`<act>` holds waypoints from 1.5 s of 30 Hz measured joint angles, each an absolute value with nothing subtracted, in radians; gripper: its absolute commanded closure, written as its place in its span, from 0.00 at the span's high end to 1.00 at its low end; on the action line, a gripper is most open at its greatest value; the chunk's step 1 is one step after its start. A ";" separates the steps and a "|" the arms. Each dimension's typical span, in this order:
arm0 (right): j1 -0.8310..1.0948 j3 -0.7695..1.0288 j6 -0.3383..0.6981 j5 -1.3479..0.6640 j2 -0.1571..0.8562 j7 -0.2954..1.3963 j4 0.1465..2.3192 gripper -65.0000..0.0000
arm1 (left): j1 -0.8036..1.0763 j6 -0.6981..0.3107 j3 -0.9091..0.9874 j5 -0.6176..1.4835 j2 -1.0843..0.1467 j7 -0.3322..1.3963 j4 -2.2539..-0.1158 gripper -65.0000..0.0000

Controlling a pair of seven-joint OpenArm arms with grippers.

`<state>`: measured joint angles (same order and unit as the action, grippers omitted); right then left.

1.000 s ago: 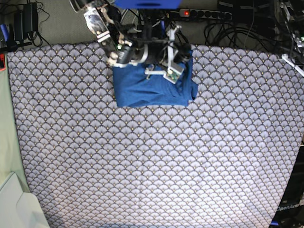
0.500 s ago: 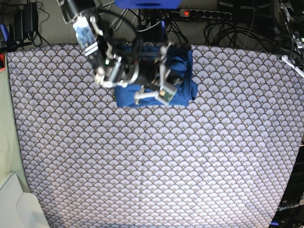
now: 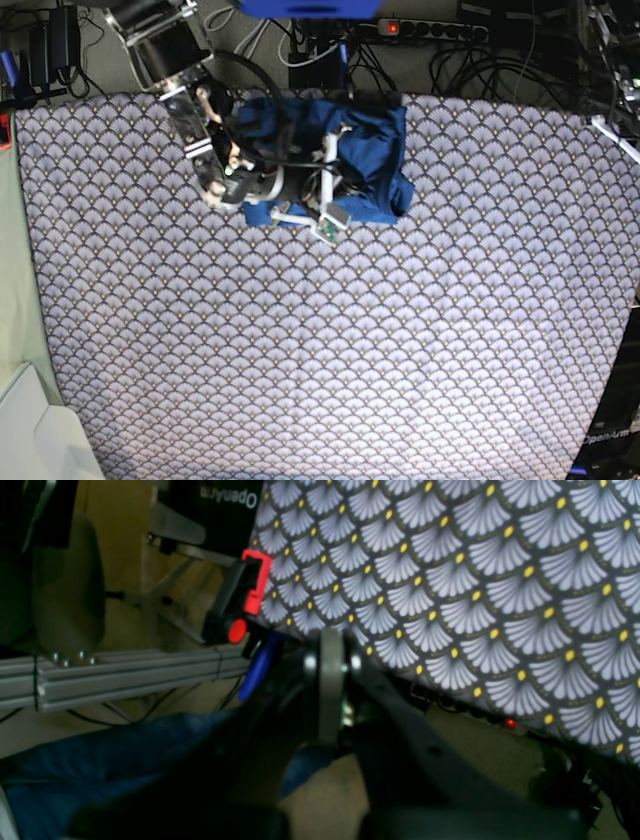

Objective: Fold the T-shirt properly
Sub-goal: 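Tuck and press the bundle edges with the right gripper, then release, then reach the left gripper to the bundle's edge and grasp it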

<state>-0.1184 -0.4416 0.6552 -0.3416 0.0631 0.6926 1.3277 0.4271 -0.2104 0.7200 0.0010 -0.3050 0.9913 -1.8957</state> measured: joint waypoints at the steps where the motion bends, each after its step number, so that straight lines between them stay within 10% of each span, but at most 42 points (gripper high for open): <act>1: -0.132 -0.442 0.656 -0.341 0.061 0.693 1.311 0.00 | 0.428 -0.210 0.720 0.002 -0.305 0.991 -1.896 0.01; 27: -0.098 -0.454 0.651 -0.311 0.032 0.777 1.540 0.00 | 0.432 -0.219 0.718 0.002 -0.301 0.992 -1.900 0.02; 36: -0.049 -0.300 0.656 -0.323 0.149 0.908 1.828 0.00 | 0.376 -0.525 0.720 -0.010 -0.161 1.007 -1.955 0.52; 45: 0.025 -0.131 0.658 -0.323 0.253 0.954 1.859 0.00 | 0.336 -0.698 0.439 -0.007 -0.002 1.007 -1.956 0.57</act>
<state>0.0250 -0.1314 0.6579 -0.3233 0.2531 0.9539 1.8587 0.3355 -0.6979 0.4385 -0.0067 -0.0021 1.0073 -1.9560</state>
